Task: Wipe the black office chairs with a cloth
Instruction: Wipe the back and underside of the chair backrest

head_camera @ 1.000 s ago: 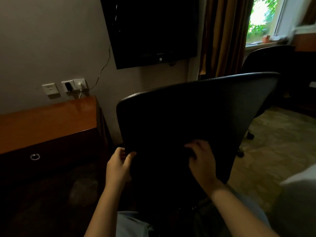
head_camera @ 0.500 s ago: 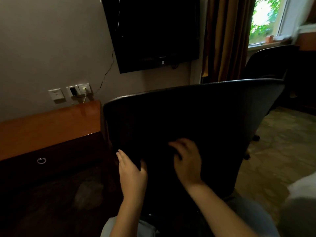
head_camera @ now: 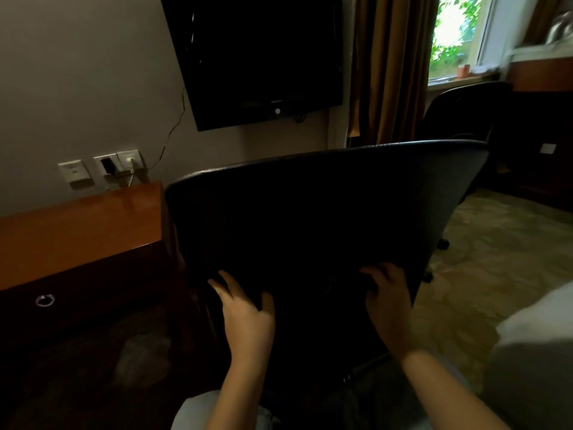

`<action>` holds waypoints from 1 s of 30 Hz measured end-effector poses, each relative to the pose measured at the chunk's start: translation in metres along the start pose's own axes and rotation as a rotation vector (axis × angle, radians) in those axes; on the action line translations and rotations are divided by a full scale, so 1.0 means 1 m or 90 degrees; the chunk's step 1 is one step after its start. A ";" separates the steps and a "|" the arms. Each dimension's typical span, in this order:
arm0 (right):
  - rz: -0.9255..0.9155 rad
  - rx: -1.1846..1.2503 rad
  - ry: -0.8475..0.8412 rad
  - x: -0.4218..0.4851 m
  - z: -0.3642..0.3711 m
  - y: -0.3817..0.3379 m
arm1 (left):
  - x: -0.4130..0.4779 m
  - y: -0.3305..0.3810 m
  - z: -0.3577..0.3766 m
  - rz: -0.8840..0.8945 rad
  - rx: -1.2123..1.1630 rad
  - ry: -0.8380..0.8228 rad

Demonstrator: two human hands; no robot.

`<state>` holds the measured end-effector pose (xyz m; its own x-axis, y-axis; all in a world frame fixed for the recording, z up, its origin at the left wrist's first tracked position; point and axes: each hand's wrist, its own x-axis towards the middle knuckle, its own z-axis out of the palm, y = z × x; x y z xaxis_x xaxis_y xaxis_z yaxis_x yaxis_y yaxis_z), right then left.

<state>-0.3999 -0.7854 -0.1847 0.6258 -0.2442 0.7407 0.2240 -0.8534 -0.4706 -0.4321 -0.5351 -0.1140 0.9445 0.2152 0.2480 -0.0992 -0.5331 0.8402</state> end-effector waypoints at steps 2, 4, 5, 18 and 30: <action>0.119 0.000 0.015 0.003 -0.009 0.016 | -0.003 -0.002 0.003 0.007 -0.006 0.008; 0.155 0.019 0.040 0.005 -0.008 0.010 | -0.004 -0.003 0.004 0.003 0.000 0.009; 0.147 0.029 0.053 0.005 -0.005 -0.001 | -0.004 -0.004 0.004 -0.001 0.004 0.008; -0.249 0.053 -0.188 -0.021 0.056 -0.107 | 0.016 -0.015 -0.015 0.006 0.065 0.019; 0.120 0.075 0.091 0.028 -0.059 0.040 | 0.035 -0.037 -0.021 0.036 0.021 0.031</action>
<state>-0.4172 -0.8536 -0.1545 0.5545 -0.4636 0.6911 0.2037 -0.7295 -0.6529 -0.4023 -0.4903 -0.1261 0.9212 0.2232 0.3188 -0.1408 -0.5726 0.8077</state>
